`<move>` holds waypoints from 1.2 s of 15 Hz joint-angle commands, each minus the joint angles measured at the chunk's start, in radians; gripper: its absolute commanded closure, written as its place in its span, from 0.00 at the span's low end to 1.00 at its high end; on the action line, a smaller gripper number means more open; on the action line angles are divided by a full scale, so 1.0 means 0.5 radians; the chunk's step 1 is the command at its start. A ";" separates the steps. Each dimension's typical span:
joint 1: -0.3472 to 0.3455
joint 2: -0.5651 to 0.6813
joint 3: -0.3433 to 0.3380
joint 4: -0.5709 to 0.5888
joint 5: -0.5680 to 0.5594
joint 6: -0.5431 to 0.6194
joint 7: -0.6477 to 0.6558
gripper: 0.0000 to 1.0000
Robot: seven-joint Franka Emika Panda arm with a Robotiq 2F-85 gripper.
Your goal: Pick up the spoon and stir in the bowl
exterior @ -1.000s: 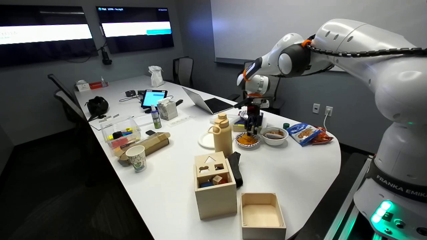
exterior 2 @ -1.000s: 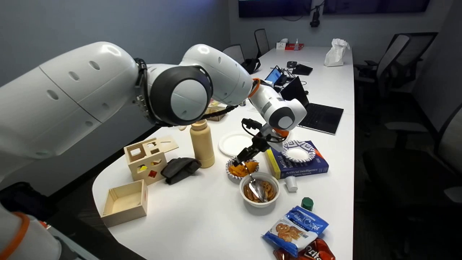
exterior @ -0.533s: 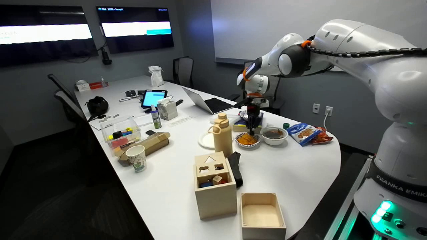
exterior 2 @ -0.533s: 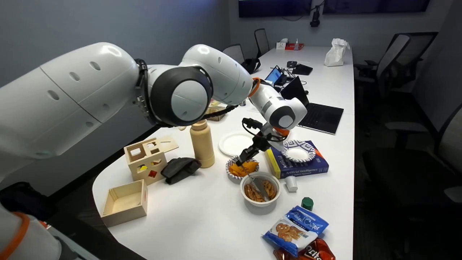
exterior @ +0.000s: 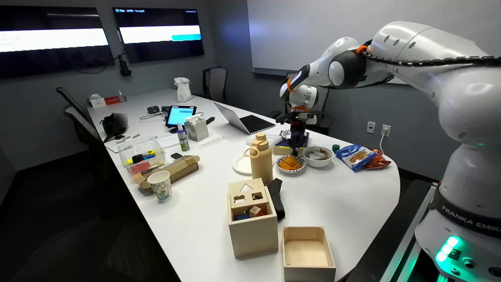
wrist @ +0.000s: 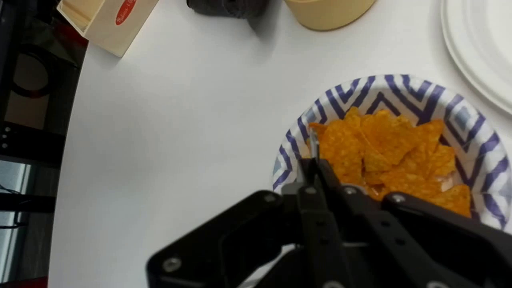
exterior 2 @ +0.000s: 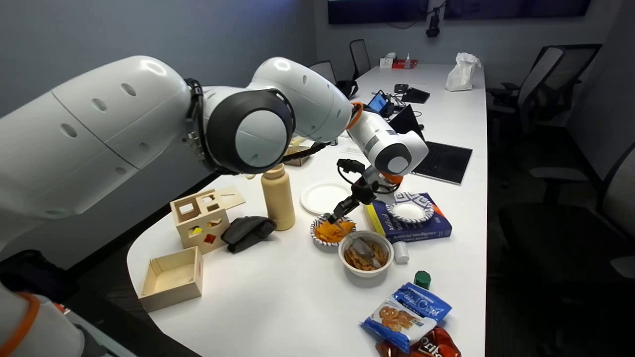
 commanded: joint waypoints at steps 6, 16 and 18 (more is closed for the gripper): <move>-0.298 -0.281 0.143 -0.192 0.290 0.056 -0.551 0.99; -0.669 -0.299 0.350 -0.503 0.784 0.026 -1.230 0.99; -0.713 -0.298 0.374 -0.546 0.823 -0.019 -1.315 0.99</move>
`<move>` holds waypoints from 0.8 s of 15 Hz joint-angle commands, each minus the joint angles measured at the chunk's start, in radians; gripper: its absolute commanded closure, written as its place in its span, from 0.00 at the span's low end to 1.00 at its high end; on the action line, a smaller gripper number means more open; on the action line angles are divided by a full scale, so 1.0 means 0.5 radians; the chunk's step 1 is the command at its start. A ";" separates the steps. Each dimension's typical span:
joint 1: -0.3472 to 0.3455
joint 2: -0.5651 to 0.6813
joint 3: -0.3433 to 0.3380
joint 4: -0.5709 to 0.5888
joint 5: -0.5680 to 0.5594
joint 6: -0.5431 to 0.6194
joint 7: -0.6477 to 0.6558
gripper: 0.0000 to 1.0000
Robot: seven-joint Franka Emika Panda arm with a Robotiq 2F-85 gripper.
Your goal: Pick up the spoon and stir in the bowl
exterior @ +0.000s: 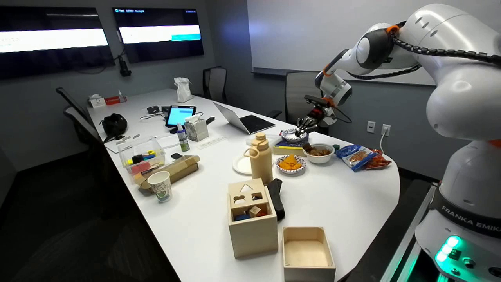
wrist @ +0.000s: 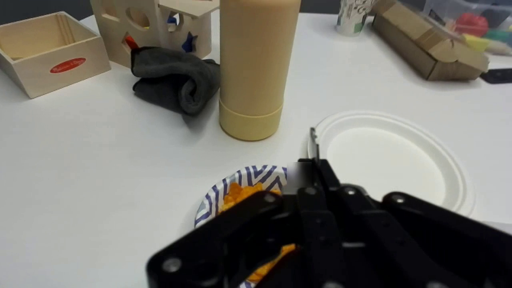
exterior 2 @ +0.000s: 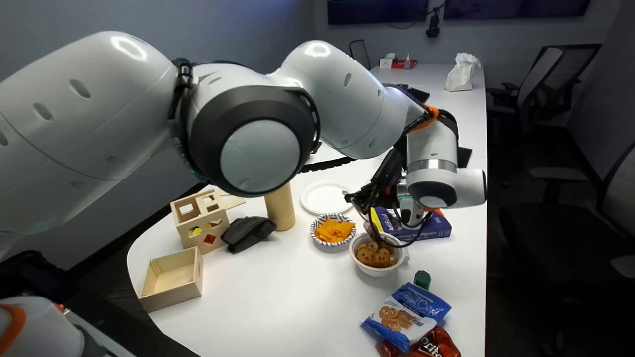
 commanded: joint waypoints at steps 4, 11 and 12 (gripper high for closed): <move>0.010 -0.073 -0.117 -0.165 0.142 -0.153 -0.105 0.99; 0.142 -0.023 -0.327 -0.031 0.124 -0.401 0.152 0.99; 0.149 -0.012 -0.334 0.001 0.121 -0.473 0.168 0.99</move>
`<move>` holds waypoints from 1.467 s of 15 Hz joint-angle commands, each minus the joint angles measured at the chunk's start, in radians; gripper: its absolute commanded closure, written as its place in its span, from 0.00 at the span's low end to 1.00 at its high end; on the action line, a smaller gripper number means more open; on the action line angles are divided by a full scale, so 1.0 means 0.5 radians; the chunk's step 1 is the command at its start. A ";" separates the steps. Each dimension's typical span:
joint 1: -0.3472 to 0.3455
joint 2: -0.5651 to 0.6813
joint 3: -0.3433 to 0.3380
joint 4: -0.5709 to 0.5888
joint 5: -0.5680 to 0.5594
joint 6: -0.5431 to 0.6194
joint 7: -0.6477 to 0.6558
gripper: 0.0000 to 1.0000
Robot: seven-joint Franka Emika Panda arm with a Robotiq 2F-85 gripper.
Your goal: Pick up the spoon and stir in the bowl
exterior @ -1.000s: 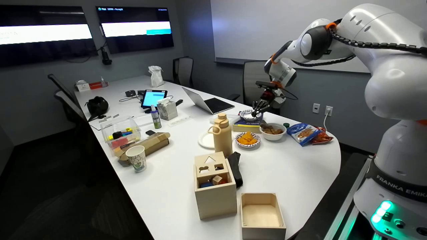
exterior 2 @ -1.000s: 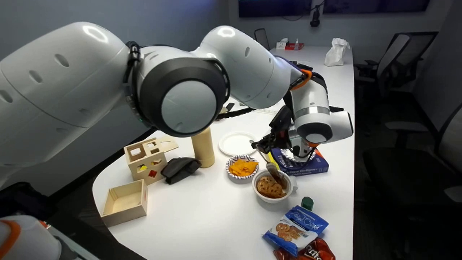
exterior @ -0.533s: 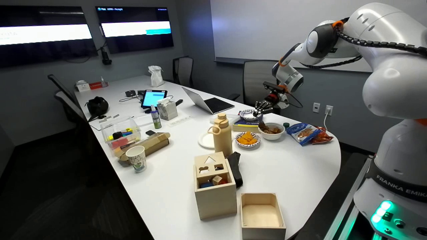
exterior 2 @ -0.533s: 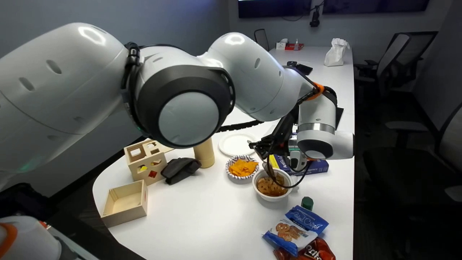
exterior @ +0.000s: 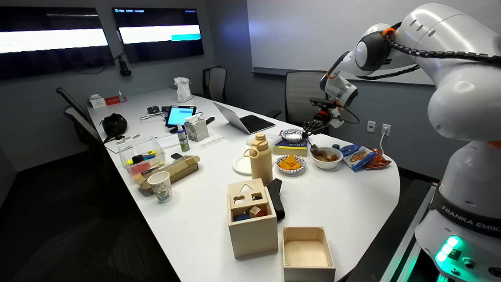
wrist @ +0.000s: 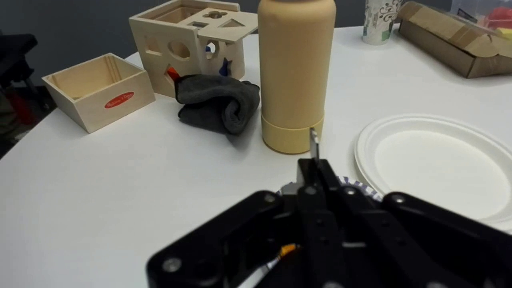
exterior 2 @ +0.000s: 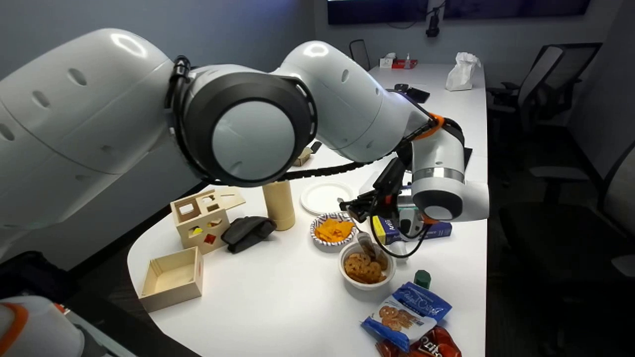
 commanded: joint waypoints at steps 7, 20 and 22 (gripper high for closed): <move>0.093 0.179 -0.063 0.356 0.046 -0.663 0.135 0.99; 0.298 0.077 -0.310 0.206 -0.007 -0.012 0.562 0.99; 0.292 0.079 -0.284 0.208 0.006 0.082 0.516 0.99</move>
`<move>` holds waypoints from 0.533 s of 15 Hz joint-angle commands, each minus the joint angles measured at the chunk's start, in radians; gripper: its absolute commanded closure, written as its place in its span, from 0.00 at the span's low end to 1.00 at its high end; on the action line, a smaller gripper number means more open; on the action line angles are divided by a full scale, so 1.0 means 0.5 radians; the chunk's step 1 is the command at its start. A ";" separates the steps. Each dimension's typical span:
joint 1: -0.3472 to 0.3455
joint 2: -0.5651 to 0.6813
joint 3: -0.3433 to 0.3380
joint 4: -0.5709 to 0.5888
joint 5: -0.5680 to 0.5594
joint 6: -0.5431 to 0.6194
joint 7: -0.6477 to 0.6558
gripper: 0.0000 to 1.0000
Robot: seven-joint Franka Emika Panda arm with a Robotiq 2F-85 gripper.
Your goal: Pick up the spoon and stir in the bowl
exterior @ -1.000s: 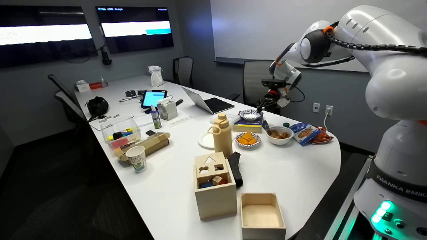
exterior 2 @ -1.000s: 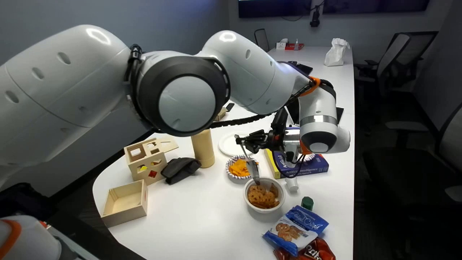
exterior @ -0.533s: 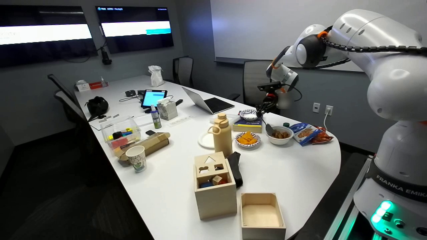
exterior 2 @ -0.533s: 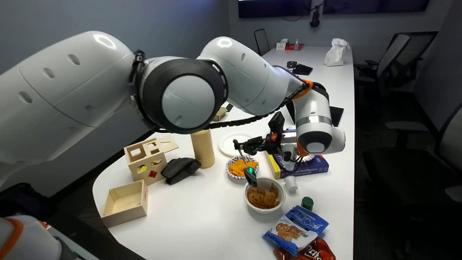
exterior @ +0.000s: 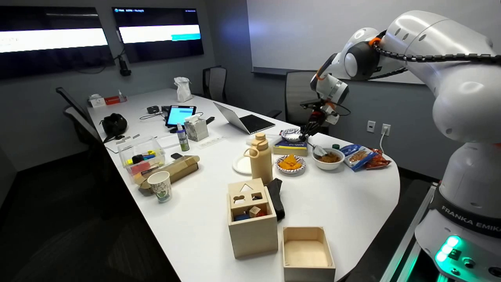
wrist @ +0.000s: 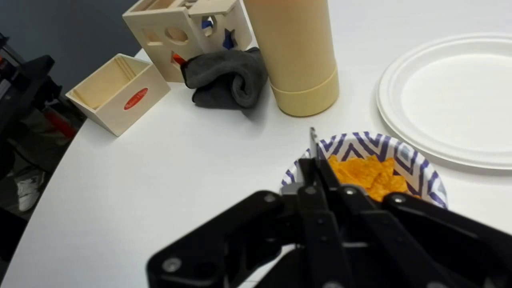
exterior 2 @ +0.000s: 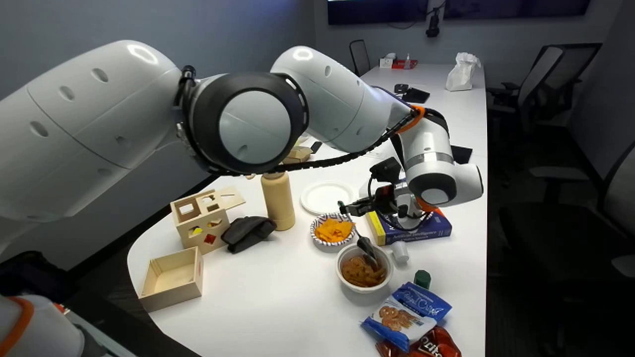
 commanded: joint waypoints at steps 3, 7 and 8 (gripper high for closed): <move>-0.026 -0.001 0.071 0.036 0.036 0.071 -0.098 0.99; -0.070 0.013 0.112 0.043 0.039 -0.068 -0.152 0.99; -0.081 0.017 0.119 0.046 0.035 -0.126 -0.164 0.99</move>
